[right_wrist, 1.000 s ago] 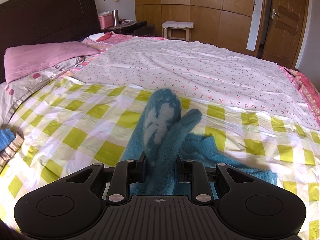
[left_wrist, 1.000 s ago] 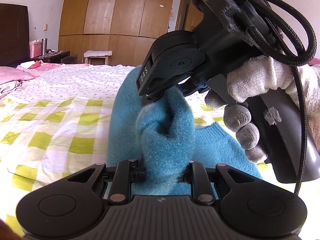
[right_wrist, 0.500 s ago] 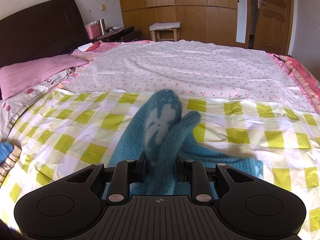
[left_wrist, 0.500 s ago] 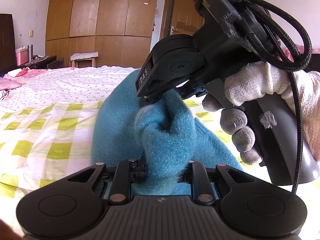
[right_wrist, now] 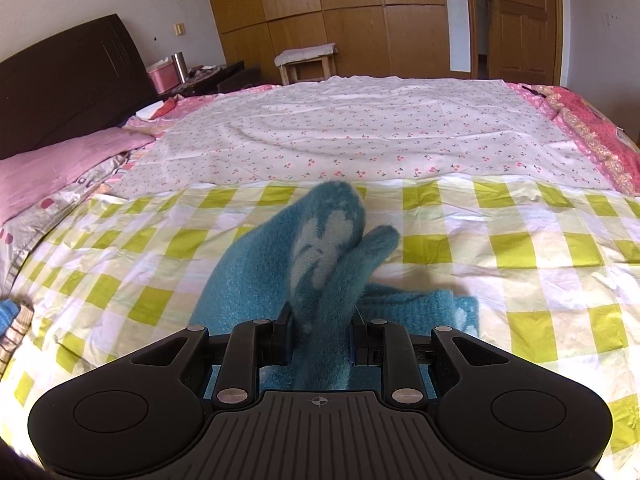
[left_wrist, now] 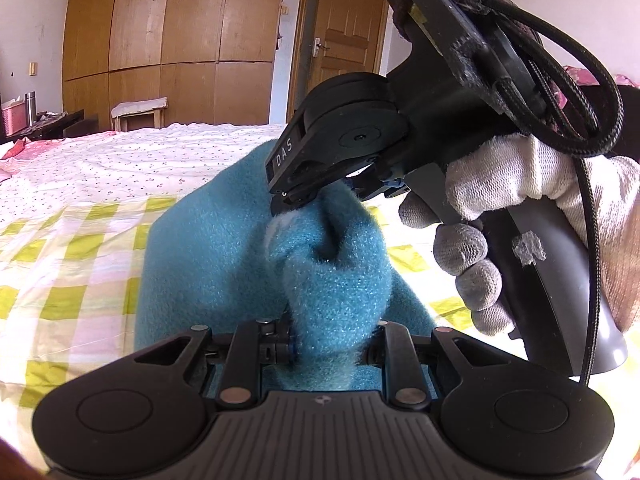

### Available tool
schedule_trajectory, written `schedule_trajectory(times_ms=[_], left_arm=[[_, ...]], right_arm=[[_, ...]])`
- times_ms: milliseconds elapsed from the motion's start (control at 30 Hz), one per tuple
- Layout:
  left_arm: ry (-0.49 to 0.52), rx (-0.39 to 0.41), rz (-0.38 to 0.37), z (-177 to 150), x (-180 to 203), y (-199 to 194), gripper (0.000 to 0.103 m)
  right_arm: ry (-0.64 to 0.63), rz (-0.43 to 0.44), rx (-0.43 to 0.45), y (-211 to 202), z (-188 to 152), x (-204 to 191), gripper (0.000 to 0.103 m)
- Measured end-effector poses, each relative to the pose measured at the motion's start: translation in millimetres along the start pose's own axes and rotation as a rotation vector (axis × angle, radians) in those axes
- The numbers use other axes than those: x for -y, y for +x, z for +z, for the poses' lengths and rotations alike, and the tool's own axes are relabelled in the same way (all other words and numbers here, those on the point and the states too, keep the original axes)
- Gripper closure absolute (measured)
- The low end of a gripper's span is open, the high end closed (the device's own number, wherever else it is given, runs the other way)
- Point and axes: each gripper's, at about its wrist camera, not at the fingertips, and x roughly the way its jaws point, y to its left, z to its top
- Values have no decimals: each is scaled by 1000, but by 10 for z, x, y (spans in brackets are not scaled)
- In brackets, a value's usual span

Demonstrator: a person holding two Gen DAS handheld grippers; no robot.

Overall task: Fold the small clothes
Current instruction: 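Lift the held edge with both grippers and fold it over the other half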

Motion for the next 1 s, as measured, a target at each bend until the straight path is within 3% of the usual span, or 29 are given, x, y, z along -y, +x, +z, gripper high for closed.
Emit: schedule_trajectory(times_ms=[400, 633, 1000], left_arm=[[54, -43, 6, -64, 235, 233, 75], [84, -26, 14, -116, 388, 293, 74], [85, 44, -21, -31, 459, 90, 75]], right_arm=[[85, 21, -22, 117, -212, 427, 80], [130, 53, -20, 149, -288, 605, 80], [300, 208, 66, -44, -383, 1015, 80]])
